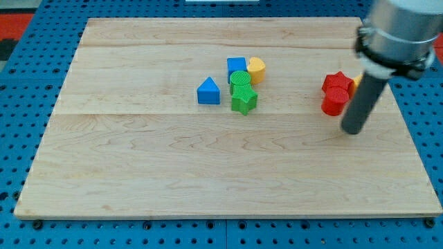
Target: Place the red star and hexagon vertical to each other
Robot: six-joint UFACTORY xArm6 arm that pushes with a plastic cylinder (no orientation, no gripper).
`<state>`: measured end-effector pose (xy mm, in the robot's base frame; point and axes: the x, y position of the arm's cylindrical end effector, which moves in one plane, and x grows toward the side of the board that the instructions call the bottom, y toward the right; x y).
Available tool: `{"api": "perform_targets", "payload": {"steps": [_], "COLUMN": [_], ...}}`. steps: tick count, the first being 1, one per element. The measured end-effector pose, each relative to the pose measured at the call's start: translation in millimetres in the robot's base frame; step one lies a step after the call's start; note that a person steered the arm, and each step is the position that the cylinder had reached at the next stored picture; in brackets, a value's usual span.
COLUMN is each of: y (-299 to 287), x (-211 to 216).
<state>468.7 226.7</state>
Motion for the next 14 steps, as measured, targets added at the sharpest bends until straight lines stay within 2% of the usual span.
{"api": "perform_targets", "payload": {"steps": [1, 2, 3, 4, 5, 6, 7, 9, 12, 13, 14], "y": [62.2, 62.9, -16.6, -44.2, -46.4, -83.0, -103.3, -144.1, -143.3, -143.2, -144.8], "x": [-32.4, -73.2, -95.9, -93.7, -93.1, -65.4, -58.8, -81.3, -81.2, -69.9, -17.1]}}
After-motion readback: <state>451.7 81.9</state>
